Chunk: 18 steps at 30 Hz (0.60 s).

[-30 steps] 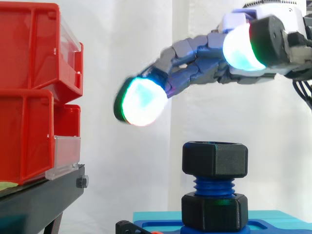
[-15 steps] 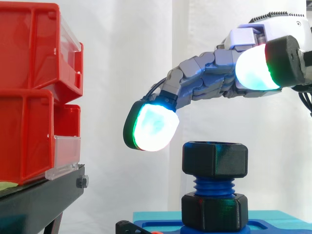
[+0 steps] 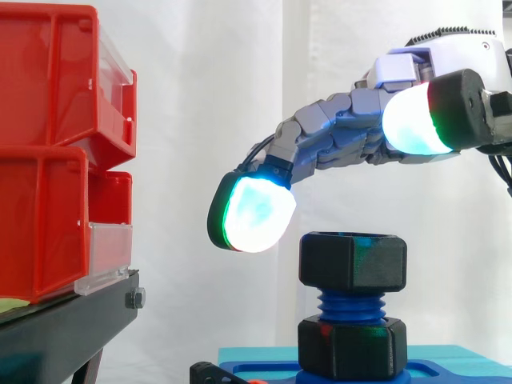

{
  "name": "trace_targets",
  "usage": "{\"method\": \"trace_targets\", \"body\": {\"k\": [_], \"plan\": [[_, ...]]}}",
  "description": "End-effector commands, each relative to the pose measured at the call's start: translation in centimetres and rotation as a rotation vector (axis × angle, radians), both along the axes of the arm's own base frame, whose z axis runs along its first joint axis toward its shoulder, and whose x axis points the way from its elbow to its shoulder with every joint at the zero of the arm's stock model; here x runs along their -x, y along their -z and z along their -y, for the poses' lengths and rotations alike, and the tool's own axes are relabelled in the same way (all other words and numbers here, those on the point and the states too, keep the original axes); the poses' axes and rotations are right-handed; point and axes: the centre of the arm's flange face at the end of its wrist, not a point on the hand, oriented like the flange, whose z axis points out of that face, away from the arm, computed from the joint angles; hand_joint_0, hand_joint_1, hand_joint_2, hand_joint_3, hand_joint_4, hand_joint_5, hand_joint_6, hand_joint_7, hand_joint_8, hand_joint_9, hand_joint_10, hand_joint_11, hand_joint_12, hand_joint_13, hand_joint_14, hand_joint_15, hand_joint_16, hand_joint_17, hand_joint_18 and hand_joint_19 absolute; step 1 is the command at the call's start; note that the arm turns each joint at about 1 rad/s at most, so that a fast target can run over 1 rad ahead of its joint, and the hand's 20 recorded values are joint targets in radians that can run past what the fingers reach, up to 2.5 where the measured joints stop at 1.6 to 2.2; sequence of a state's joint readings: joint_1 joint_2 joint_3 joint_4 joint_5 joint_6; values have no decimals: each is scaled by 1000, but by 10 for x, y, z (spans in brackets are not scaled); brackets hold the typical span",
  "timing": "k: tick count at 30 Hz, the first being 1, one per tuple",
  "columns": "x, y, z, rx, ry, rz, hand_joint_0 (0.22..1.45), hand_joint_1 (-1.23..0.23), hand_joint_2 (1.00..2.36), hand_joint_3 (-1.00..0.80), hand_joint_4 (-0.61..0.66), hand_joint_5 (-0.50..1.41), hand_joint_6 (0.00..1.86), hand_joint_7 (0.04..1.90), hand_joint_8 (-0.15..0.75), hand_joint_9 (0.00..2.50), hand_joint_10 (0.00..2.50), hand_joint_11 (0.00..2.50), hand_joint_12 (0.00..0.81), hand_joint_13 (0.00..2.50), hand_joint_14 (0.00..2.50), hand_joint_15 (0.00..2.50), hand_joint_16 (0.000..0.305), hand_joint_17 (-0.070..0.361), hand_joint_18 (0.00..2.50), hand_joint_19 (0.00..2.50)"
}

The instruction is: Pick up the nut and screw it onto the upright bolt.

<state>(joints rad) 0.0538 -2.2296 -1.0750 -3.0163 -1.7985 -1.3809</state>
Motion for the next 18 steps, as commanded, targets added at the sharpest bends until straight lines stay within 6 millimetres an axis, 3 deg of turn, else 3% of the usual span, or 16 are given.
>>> {"method": "trace_targets", "body": {"k": [1, 10, 18], "plan": [[0, 0, 1, 1, 1, 0, 429, -209, 1000, -500, 196, -144, 502, 693, 259, 314, 0, 0, 379, 0, 0, 0, 55, 124, 0, 0], [5, 15, 3, 1, 2, -31, 435, -213, 1000, -500, 205, -140, 502, 711, 269, 359, 0, 0, 376, 0, 0, 0, 53, 119, 0, 0], [6, 15, 7, 1, 7, -27, 441, -219, 1000, -500, 223, -132, 502, 739, 278, 407, 0, 0, 377, 0, 0, 0, 51, 116, 0, 0]]}}
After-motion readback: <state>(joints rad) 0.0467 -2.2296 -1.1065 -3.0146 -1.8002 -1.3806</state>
